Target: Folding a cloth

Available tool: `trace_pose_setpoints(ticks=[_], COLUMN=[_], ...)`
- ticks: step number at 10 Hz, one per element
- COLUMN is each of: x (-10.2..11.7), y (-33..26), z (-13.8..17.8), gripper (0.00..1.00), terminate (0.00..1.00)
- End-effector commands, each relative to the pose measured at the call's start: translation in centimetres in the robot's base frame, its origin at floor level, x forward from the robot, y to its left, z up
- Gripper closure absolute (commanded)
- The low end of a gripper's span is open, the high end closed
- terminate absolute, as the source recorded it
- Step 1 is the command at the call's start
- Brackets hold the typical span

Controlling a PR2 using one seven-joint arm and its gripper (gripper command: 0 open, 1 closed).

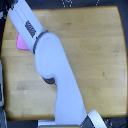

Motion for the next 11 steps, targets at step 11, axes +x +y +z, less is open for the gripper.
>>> trace_pose_setpoints(ticks=[11], x=[4.3], y=[-7.9], z=[7.7], gripper=[0.0], terminate=[0.0])
